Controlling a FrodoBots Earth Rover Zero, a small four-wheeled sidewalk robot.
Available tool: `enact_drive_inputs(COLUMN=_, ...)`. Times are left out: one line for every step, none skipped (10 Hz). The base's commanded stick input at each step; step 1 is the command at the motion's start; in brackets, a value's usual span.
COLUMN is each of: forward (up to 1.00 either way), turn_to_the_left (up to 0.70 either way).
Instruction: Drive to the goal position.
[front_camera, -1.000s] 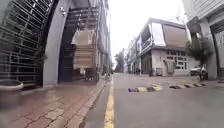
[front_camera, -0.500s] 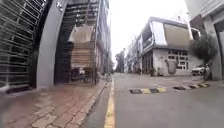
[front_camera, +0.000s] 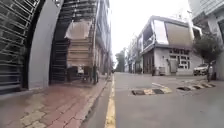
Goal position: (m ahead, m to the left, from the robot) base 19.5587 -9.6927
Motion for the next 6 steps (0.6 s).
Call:
enact_drive_inputs(forward=0.5, turn_to_the_left=-0.17)
enact_drive_inputs(forward=0.5, turn_to_the_left=0.0)
enact_drive_inputs(forward=0.5, turn_to_the_left=0.0)
enact_drive_inputs(forward=0.5, turn_to_the_left=0.0)
enact_drive_inputs(forward=0.5, turn_to_the_left=0.0)
enact_drive_inputs(forward=0.5, turn_to_the_left=-0.18)
